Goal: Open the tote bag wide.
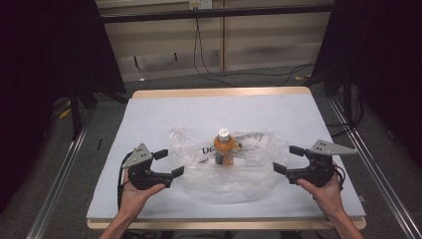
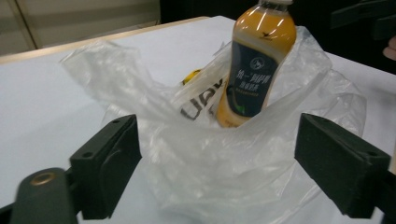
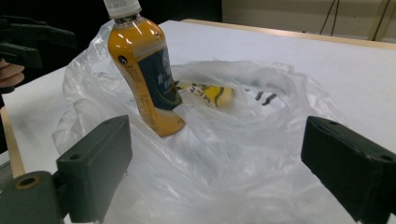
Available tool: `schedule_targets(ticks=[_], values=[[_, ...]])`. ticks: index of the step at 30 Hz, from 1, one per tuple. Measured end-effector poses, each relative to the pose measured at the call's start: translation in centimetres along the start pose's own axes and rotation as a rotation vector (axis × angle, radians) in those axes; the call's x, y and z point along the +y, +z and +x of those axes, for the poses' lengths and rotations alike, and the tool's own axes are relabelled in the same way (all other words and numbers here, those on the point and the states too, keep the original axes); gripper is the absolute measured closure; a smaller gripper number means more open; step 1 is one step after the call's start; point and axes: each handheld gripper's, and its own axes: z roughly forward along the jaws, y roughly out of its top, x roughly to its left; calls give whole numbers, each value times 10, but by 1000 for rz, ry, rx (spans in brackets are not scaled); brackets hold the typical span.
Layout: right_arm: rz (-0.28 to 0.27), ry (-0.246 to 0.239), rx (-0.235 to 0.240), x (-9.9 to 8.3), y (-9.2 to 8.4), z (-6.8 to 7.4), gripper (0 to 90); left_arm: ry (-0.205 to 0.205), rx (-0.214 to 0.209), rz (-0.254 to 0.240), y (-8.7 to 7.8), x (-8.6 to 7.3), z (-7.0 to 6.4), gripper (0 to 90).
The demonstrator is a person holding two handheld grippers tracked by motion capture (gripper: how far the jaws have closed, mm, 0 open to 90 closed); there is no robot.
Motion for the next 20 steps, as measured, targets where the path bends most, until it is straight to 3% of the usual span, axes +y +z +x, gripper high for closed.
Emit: schedule_targets(ticks=[4,9,11,14,15,16,18,20], values=[[-16,-1,-22,-5,-10,1,40,-44,13,6,-9,-7,1,69],[-37,-14,-48,-14,-23,5,16,-33,19,-7,-19,-17,-1,38],[-58,-11,-59,-18,-27,4,17,-36,34,13,-19,-23,-3,32],[-79,28,-72,-24,-33,3,22,-38,51,12,-24,-34,-5,31],[-72,26,-84,-26,-35,4,37,-50,43,12,-26,-35,-5,32],[-66,3,-104,-28,-38,4,41,-44,62,8,-29,-35,-8,34],[-80,28,-114,-32,-43,3,30,-22,79,-2,-31,-33,-10,32],[-84,28,-122,-33,-44,1,35,-20,70,-14,-30,-32,-9,33]])
